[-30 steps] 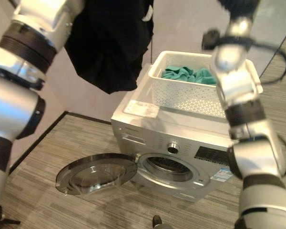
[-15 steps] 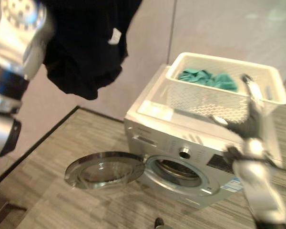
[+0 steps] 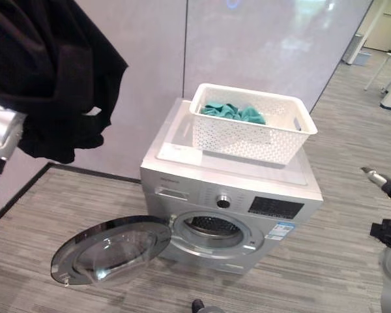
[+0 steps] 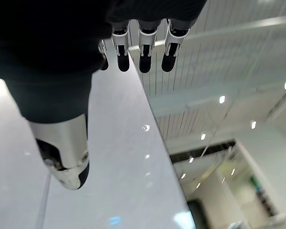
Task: Grab the laundry basket,head to the washer,open it,put in the laundry and shut it.
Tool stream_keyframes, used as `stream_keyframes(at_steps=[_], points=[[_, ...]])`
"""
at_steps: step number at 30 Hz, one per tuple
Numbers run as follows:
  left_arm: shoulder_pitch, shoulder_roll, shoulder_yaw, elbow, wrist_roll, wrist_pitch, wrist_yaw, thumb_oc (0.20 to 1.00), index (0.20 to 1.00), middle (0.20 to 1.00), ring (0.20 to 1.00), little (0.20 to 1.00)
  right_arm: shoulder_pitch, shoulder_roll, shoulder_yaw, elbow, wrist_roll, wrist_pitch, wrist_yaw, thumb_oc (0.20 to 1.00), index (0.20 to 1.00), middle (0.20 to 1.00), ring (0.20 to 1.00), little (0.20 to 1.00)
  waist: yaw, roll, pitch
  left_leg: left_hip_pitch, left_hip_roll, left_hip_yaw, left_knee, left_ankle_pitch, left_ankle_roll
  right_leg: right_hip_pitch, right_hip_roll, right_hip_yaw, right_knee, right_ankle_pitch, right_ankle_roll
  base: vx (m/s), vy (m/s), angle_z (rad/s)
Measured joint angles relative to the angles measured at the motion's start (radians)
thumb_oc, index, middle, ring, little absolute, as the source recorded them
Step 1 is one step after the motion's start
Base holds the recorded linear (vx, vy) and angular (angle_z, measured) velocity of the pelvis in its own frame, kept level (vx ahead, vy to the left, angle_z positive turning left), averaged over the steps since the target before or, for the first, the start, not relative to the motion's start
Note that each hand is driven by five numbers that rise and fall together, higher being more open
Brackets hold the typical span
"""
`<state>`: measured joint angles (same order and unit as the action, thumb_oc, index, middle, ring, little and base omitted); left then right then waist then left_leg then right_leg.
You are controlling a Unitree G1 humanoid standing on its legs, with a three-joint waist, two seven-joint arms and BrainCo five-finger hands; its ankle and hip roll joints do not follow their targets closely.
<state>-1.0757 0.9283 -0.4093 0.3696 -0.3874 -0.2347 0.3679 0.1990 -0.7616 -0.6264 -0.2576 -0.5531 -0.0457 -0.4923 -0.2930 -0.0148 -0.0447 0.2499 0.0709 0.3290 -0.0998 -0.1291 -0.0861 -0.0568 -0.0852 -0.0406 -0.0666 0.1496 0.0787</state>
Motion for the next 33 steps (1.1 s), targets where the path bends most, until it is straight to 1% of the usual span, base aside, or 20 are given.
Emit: stream_keyframes(at_steps=[1, 2, 6, 9, 12, 14, 17, 18, 19, 21, 22, 23, 24, 26, 27, 28, 29, 30, 32, 33], points=[[0.000, -0.004, 0.001, 0.000, 0.003, -0.001, 0.000, 0.200, 0.200, 0.200, 0.200, 0.200, -0.009, -0.010, -0.001, 0.016, -0.003, 0.022, -0.017, 1.000, 1.000, 1.000, 1.000, 1.000, 0.000, 0.002, -0.002, 0.001, -0.004, 0.000, 0.000, -0.001, 0.002, 0.003, -0.002, 0.004, -0.005, 0.002, 0.003, -0.10, 0.170, -0.02], [-0.003, -0.009, 0.006, 0.001, 0.017, 0.002, 0.000, 0.200, 0.200, 0.200, 0.200, 0.200, -0.019, -0.015, -0.007, 0.070, -0.039, 0.074, -0.044, 1.000, 1.000, 1.000, 1.000, 1.000, -0.007, 0.008, -0.002, 0.003, -0.012, -0.001, -0.001, -0.001, 0.007, 0.006, -0.009, 0.006, -0.009, 0.005, 0.007, -0.08, 0.172, 0.01], [-0.004, -0.012, 0.047, 0.007, 0.033, 0.004, 0.000, 0.200, 0.200, 0.200, 0.200, 0.200, 0.064, 0.046, -0.060, 0.161, -0.077, 0.154, -0.068, 1.000, 1.000, 1.000, 1.000, 1.000, -0.007, 0.020, 0.008, 0.021, -0.015, -0.011, 0.000, -0.004, 0.013, 0.031, -0.015, -0.004, -0.014, 0.003, 0.011, -0.07, 0.113, 0.08], [-0.016, -0.020, 0.067, 0.012, 0.034, 0.003, 0.000, 0.200, 0.200, 0.200, 0.200, 0.200, 0.097, 0.114, -0.071, 0.234, -0.075, 0.178, -0.073, 1.000, 1.000, 1.000, 1.000, 1.000, -0.010, 0.025, 0.023, 0.033, -0.023, -0.006, 0.000, -0.006, 0.017, 0.038, -0.021, 0.006, -0.010, 0.006, 0.017, -0.09, 0.085, -0.08], [-0.018, -0.047, 0.071, 0.014, 0.034, 0.005, 0.000, 0.200, 0.200, 0.200, 0.200, 0.200, 0.108, 0.145, -0.064, 0.286, -0.068, 0.192, -0.076, 1.000, 1.000, 1.000, 1.000, 1.000, -0.023, 0.026, 0.047, 0.050, -0.039, 0.008, 0.000, -0.011, 0.028, 0.047, -0.029, 0.026, -0.008, 0.006, 0.030, -0.14, 0.116, -0.19], [-0.012, -0.146, 0.089, 0.004, 0.033, 0.002, 0.001, 0.200, 0.200, 0.200, 0.200, 0.200, 0.127, 0.206, -0.018, 0.352, -0.031, 0.196, -0.074, 1.000, 1.000, 1.000, 1.000, 1.000, -0.030, 0.014, 0.078, 0.057, -0.063, 0.018, 0.016, -0.022, 0.046, 0.043, -0.041, 0.056, 0.015, 0.005, 0.042, -0.28, 0.204, -0.26], [-0.008, -0.290, 0.091, -0.008, 0.017, 0.000, -0.003, 0.200, 0.200, 0.200, 0.200, 0.200, 0.081, 0.244, 0.087, 0.491, 0.055, 0.199, -0.058, 1.000, 1.000, 1.000, 1.000, 1.000, -0.033, -0.024, 0.140, 0.055, -0.100, 0.021, 0.057, -0.041, 0.082, 0.031, -0.072, 0.088, 0.049, 0.015, 0.060, -0.16, 0.087, -0.22], [-0.007, -0.309, 0.088, -0.011, 0.010, 0.001, -0.004, 0.200, 0.200, 0.200, 0.200, 0.200, 0.080, 0.254, 0.091, 0.491, 0.062, 0.199, -0.057, 1.000, 1.000, 1.000, 1.000, 1.000, -0.032, -0.016, 0.144, 0.047, -0.103, 0.021, 0.068, -0.047, 0.089, 0.023, -0.082, 0.094, 0.054, 0.015, 0.066, -0.22, 0.136, -0.18], [0.007, -0.343, 0.085, -0.017, -0.002, -0.005, -0.007, 0.200, 0.200, 0.200, 0.200, 0.200, 0.067, 0.269, 0.113, 0.506, 0.091, 0.196, -0.058, 1.000, 1.000, 1.000, 1.000, 1.000, -0.035, -0.031, 0.169, 0.030, -0.127, 0.024, 0.113, -0.065, 0.100, 0.004, -0.104, 0.098, 0.068, 0.020, 0.080, -0.13, 0.096, -0.20], [0.048, -0.399, 0.082, -0.016, -0.030, -0.004, -0.023, 0.200, 0.200, 0.200, 0.200, 0.200, 0.059, 0.281, 0.154, 0.541, 0.104, 0.197, -0.053, 1.000, 1.000, 1.000, 1.000, 1.000, -0.034, -0.048, 0.187, 0.020, -0.144, 0.037, 0.157, -0.089, 0.118, 0.007, -0.125, 0.101, 0.066, 0.029, 0.094, -0.16, 0.102, -0.22], [0.063, -0.412, 0.077, -0.017, -0.031, -0.003, -0.026, 0.200, 0.200, 0.200, 0.200, 0.200, 0.056, 0.280, 0.171, 0.554, 0.108, 0.198, -0.049, 1.000, 1.000, 1.000, 1.000, 1.000, -0.034, -0.052, 0.194, 0.024, -0.144, 0.042, 0.154, -0.091, 0.121, 0.007, -0.134, 0.094, 0.066, 0.018, 0.097, -0.17, 0.074, -0.23], [0.084, -0.414, 0.064, -0.022, -0.042, -0.001, -0.031, 0.200, 0.200, 0.200, 0.200, 0.200, 0.049, 0.290, 0.200, 0.558, 0.122, 0.208, -0.043, 1.000, 1.000, 1.000, 1.000, 1.000, -0.021, -0.055, 0.208, 0.027, -0.153, 0.057, 0.173, -0.097, 0.132, 0.012, -0.172, -0.006, 0.066, -0.011, 0.079, -0.15, 0.059, -0.27], [0.101, -0.417, 0.061, -0.039, -0.051, 0.001, -0.032, 0.200, 0.200, 0.200, 0.200, 0.200, 0.039, 0.295, 0.222, 0.557, 0.121, 0.218, -0.035, 1.000, 1.000, 1.000, 1.000, 1.000, -0.008, -0.040, 0.225, 0.029, -0.140, 0.078, 0.176, -0.100, 0.134, 0.012, -0.195, -0.080, 0.086, -0.037, 0.071, -0.09, 0.029, -0.33], [0.113, -0.448, 0.061, -0.054, -0.060, 0.002, -0.040, 0.200, 0.200, 0.200, 0.200, 0.200, 0.042, 0.333, 0.281, 0.552, 0.121, 0.225, -0.017, 1.000, 1.000, 1.000, 1.000, 1.000, 0.023, -0.030, 0.234, 0.025, -0.129, 0.089, 0.187, -0.100, 0.134, -0.012, -0.225, -0.132, 0.153, -0.044, 0.065, -0.09, 0.023, -0.14], [0.116, -0.454, 0.060, -0.076, -0.067, 0.002, -0.040, 0.200, 0.200, 0.200, 0.200, 0.200, 0.043, 0.335, 0.323, 0.553, 0.121, 0.223, 0.002, 1.000, 1.000, 1.000, 1.000, 1.000, 0.031, -0.033, 0.238, 0.024, -0.135, 0.088, 0.189, -0.101, 0.134, -0.012, -0.241, -0.141, 0.186, -0.040, 0.066, -0.11, 0.031, 0.02], [0.118, -0.458, 0.060, -0.089, -0.066, 0.002, -0.040, 0.200, 0.200, 0.200, 0.200, 0.200, 0.040, 0.347, 0.338, 0.558, 0.120, 0.217, 0.013, 1.000, 1.000, 1.000, 1.000, 1.000, 0.045, -0.039, 0.234, 0.018, -0.147, 0.085, 0.193, -0.103, 0.132, -0.007, -0.247, -0.134, 0.202, -0.001, 0.051, -0.13, 0.034, -0.11], [0.128, -0.459, 0.070, -0.114, -0.065, 0.001, -0.038, 0.200, 0.200, 0.200, 0.200, 0.200, 0.027, 0.351, 0.357, 0.590, 0.120, 0.212, 0.011, 1.000, 1.000, 1.000, 1.000, 1.000, 0.064, -0.043, 0.233, 0.011, -0.148, 0.077, 0.202, -0.104, 0.133, -0.014, -0.248, -0.130, 0.201, 0.025, 0.065, -0.15, 0.001, -0.29], [0.150, -0.480, 0.079, -0.162, -0.061, 0.002, -0.038, 0.200, 0.200, 0.200, 0.200, 0.200, -0.050, 0.363, 0.411, 0.687, 0.129, 0.213, 0.027, 1.000, 1.000, 1.000, 1.000, 1.000, 0.086, -0.038, 0.234, -0.014, -0.144, 0.058, 0.211, -0.106, 0.133, -0.029, -0.236, -0.102, 0.191, 0.043, 0.062, -0.21, -0.015, -0.27], [0.174, -0.514, 0.080, -0.211, -0.045, 0.002, -0.040, 0.200, 0.200, 0.200, 0.200, 0.200, -0.088, 0.372, 0.450, 0.749, 0.142, 0.213, 0.029, 1.000, 1.000, 1.000, 1.000, 1.000, 0.089, -0.025, 0.236, -0.036, -0.139, 0.049, 0.211, -0.106, 0.134, -0.032, -0.222, -0.097, 0.152, 0.096, 0.054, -0.17, -0.035, -0.09], [0.214, -0.539, 0.077, -0.263, -0.034, 0.003, -0.047, 0.200, 0.200, 0.200, 0.200, 0.200, -0.119, 0.374, 0.495, 0.782, 0.166, 0.211, 0.045, 1.000, 1.000, 1.000, 1.000, 1.000, 0.102, -0.011, 0.239, -0.048, -0.125, 0.060, 0.215, -0.101, 0.134, -0.032, -0.214, -0.096, 0.128, 0.121, 0.036, -0.16, -0.053, 0.04]])
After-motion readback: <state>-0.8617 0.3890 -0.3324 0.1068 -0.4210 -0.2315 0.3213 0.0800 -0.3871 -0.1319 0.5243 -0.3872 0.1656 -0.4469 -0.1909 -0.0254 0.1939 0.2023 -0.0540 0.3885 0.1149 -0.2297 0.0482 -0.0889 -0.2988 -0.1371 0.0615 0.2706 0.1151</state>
